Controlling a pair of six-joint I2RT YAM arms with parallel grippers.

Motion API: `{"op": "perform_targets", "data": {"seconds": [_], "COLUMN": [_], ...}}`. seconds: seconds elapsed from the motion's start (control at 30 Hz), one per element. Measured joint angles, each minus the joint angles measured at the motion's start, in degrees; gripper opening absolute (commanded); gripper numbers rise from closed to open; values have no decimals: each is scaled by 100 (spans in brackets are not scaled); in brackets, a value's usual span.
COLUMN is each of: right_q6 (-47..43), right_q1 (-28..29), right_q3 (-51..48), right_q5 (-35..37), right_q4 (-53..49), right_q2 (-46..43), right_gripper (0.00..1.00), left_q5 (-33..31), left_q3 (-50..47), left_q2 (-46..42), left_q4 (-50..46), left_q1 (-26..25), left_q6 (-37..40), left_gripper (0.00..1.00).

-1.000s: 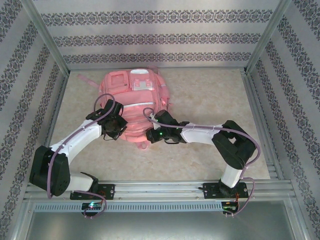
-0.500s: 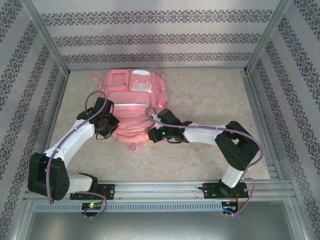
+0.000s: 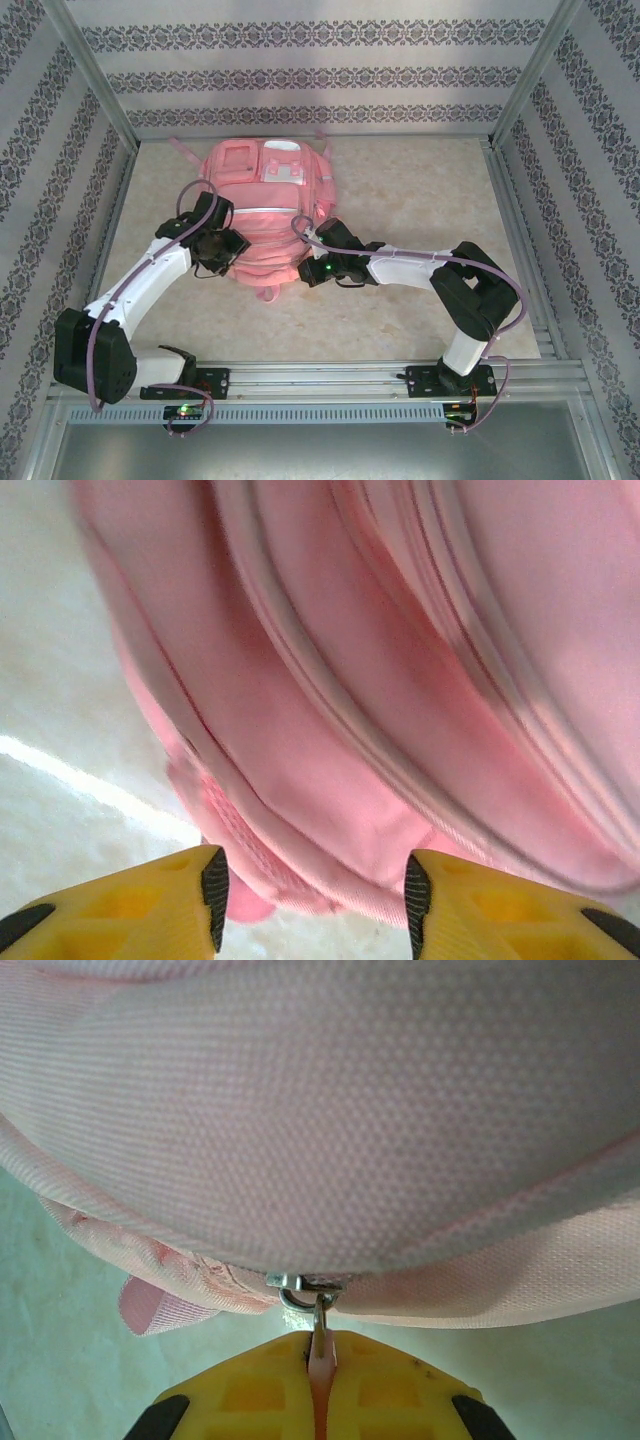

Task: Pack books, pencil case, and school supplies into a backpack

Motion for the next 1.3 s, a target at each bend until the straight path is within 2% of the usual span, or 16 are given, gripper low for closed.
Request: {"op": "perform_targets", "data": {"seconds": [0.23,0.5,0.73,0.8,1.03,1.2,1.3], "right_q6": [4,13,52,52,46,-55,-155], "right_q1": [0,2,2,2,0,-13,-26], "right_q3": [-4,-59,-66,-66,-70,-142,-151], "right_q5": [22,24,22,22,24,24,26], "right_q4": [13,92,114,116,105,83,85], "right_q2": [0,0,0,0,0,-57,-105], "right_gripper": [0,0,0,0,0,0,0], "left_q5": [446,514,498,494,380,341,343], "left_q3": [-317,-455,-304,-234,-173,-46,46], "left_q2": [-37,-22,407,485,835,1045,1025], "left_q4": [155,385,658,706,911,883,769], "left_q1": [-459,-466,-472,-472,-472,-420,-363], "left_q6": [-629,-984,-1025,-1021,-820,-481,-256], "left_gripper": [52,51,50,46,19,4,0]}}
